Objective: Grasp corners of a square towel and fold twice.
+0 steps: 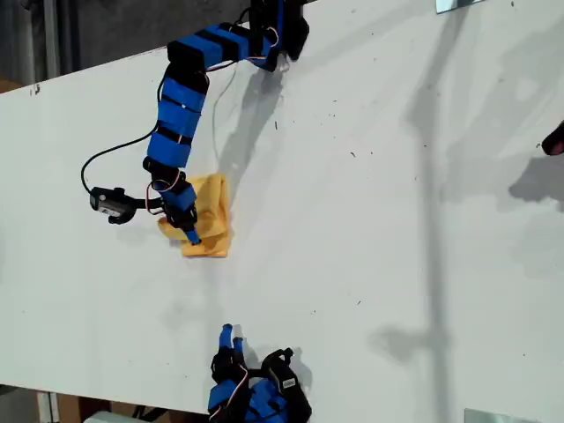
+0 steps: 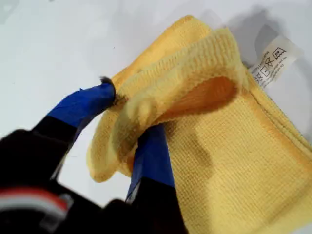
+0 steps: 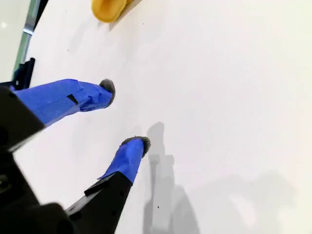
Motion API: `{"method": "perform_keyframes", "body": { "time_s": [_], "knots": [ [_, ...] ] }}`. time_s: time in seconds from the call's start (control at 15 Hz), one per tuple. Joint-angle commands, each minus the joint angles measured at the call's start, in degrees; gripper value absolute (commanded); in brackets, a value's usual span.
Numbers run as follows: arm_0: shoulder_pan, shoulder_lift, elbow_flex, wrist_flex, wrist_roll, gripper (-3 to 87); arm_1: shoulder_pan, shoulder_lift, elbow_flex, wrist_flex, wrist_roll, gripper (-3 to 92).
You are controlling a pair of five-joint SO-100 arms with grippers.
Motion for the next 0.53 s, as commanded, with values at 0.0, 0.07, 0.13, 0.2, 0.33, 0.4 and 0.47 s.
{"method": "perform_keyframes", "body": {
  "time_s": [0.0, 0.07, 0.13, 0.2, 0.33, 0.4, 0.47],
  "knots": [
    [0.09, 0.35, -0.18, 0.62, -0.26, 16.0, 0.97, 1.93, -4.31, 0.88, 0.09, 28.0],
    [0.09, 0.35, -0.18, 0.62, -0.26, 16.0, 0.88, 2.64, -4.22, 1.14, 0.09, 30.4],
    [0.09, 0.35, -0.18, 0.62, -0.26, 15.9, 0.00, 3.78, -4.31, 0.79, -1.32, 36.8],
    [0.09, 0.35, -0.18, 0.62, -0.26, 15.9, -0.97, 4.83, -4.83, 0.79, -2.55, 38.7],
    [0.09, 0.35, -0.18, 0.62, -0.35, 15.9, -0.18, 6.59, -3.69, 2.64, -2.37, 34.9],
    [0.09, 0.35, -0.18, 0.62, -0.26, 15.8, 1.14, 7.21, -1.93, 5.01, -2.02, 31.4],
    [0.09, 0.35, -0.18, 0.62, -0.26, 15.8, 2.81, 9.49, 2.72, 7.29, -0.70, 27.9]
  ]
}}
